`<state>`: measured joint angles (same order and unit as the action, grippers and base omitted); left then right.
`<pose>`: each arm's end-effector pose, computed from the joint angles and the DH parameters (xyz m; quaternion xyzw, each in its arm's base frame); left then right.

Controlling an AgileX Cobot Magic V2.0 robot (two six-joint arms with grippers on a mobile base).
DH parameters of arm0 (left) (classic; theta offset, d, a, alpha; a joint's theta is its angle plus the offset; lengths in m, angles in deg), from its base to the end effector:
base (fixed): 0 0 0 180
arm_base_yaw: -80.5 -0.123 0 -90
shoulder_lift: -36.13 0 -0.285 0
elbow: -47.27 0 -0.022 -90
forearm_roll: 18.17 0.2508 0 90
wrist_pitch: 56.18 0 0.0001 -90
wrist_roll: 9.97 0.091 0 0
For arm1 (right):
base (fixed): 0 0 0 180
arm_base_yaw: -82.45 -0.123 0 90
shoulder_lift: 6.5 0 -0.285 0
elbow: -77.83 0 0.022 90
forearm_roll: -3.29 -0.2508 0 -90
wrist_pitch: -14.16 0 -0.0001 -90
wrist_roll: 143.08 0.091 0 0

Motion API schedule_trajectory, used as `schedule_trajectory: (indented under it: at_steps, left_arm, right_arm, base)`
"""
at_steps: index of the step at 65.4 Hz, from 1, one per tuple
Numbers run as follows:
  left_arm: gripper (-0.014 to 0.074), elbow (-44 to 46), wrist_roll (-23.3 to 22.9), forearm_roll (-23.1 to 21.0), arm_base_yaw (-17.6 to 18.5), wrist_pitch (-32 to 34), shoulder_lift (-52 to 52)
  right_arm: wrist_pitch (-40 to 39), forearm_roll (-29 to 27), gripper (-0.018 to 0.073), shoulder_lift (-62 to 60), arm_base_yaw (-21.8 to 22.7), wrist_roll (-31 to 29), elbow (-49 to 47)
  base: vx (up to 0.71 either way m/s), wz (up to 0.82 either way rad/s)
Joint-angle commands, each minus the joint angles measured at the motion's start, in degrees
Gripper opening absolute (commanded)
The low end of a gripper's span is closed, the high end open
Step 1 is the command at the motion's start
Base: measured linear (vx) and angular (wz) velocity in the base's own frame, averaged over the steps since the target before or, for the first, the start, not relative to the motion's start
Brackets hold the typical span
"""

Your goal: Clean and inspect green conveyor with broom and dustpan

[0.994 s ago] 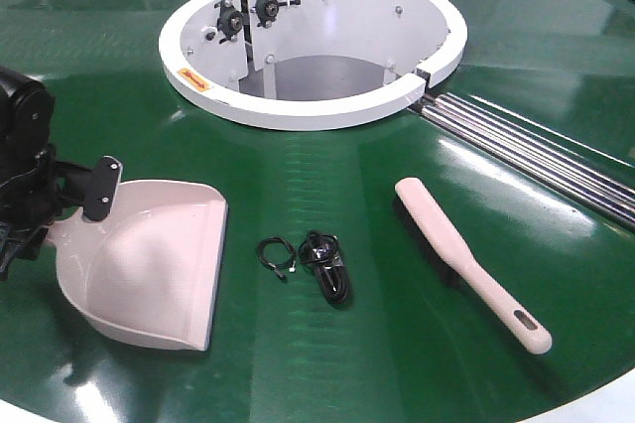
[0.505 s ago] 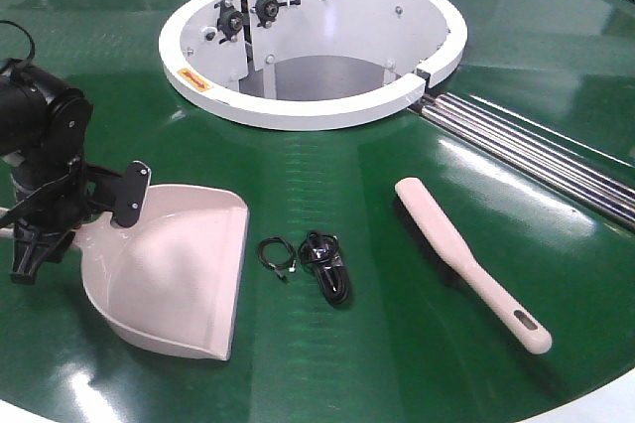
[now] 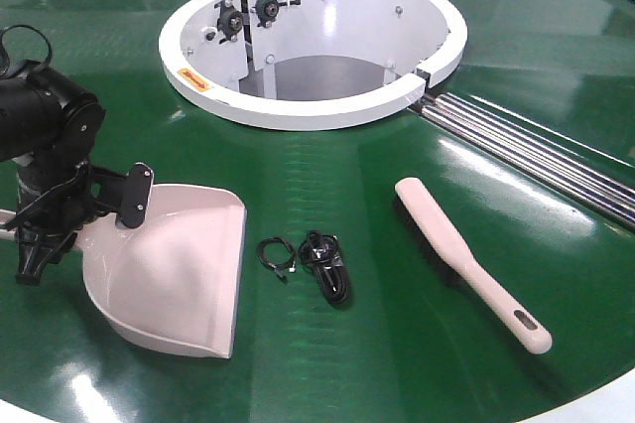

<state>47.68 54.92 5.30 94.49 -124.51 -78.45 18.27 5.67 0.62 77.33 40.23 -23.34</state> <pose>0.3528 -0.0532 0.2150 -0.6830 -0.7057 -0.1600 0.0998 0.0566 0.0048 0.1978 -0.0248 0.7070 0.0363 0.7058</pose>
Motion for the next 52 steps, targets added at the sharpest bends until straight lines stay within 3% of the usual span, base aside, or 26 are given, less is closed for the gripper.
schedule_trajectory:
  at_steps: [1,52]
  left_arm:
    - [-0.0008,2.65,-0.87,0.6,0.84,-0.52,1.95]
    - [-0.0008,4.19,-2.26,-1.28,1.04,-2.24,1.48]
  right_arm:
    - [-4.11,0.37,-0.0008,-0.62,0.39,-0.07,0.18]
    - [-4.11,0.37,-0.0008,-0.62,0.39,-0.07,0.18]
  base:
    - [0.0,0.0]
    - [0.0,0.0]
